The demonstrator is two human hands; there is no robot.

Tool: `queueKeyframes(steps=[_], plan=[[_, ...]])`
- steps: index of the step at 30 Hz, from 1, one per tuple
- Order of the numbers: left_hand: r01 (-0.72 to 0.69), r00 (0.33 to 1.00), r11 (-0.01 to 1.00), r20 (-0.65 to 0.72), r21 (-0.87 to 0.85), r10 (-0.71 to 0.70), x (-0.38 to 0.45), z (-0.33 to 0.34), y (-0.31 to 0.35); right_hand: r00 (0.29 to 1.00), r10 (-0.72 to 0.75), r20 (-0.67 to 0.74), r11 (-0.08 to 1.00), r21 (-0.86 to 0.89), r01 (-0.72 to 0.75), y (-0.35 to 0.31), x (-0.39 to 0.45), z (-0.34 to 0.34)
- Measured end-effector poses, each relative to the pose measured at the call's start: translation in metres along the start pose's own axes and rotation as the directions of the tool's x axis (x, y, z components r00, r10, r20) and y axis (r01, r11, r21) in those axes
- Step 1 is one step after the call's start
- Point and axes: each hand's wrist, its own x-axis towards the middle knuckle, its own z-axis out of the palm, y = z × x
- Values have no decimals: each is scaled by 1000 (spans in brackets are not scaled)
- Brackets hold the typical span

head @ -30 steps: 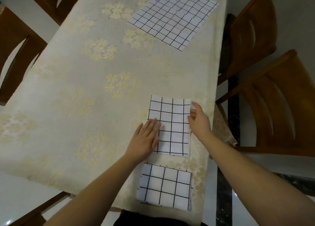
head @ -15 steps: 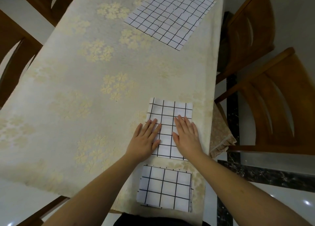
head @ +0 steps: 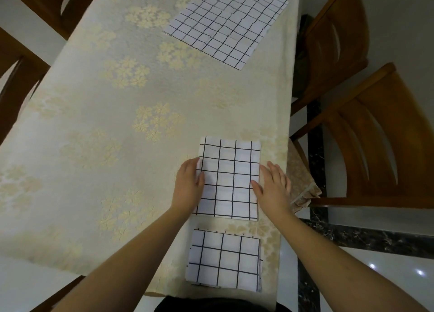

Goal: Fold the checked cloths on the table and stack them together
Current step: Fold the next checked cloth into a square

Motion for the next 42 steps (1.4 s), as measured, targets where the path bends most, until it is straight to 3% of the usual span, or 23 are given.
queueKeyframes(steps=[2,5,9,11,15,18,22,27,30,32,35,39,42], plan=[[144,989,988,-17,-53,-145,12,-9,14,998,59,-30,994,96,-56,-4,3,-3],[292,952,955,84,47,-296,33,-16,25,988,151,-38,971,193,-141,-10,8,-6],[368,885,904,214,219,-413,51,-23,32,986,165,-17,966,203,-158,-11,10,-6],[383,869,897,244,221,-431,53,-24,35,987,161,-11,968,198,-155,-11,9,-7],[414,880,908,223,71,-419,45,-29,34,983,182,0,962,205,-178,-12,4,-9],[461,867,876,278,-138,-413,34,-35,30,980,201,12,950,242,-197,-13,1,-11],[396,896,881,320,-258,-309,17,-45,28,981,194,15,926,326,-189,-18,-3,-17],[272,940,850,314,-451,-134,-1,-65,51,976,200,89,769,603,-213,-27,-8,-24],[215,957,826,282,-521,-71,-8,-75,65,965,211,158,728,633,-263,-34,-9,-25],[195,964,827,257,-527,-64,-10,-77,69,941,239,239,667,663,-338,-39,-10,-31],[211,965,824,248,-526,-88,-11,-82,69,904,261,339,462,778,-426,-42,-10,-39],[243,958,802,266,-546,-109,-16,-86,65,873,165,460,253,835,-488,-34,-13,-40],[234,966,826,222,-512,-136,-21,-86,62,923,79,376,272,883,-382,-33,-22,-48]])
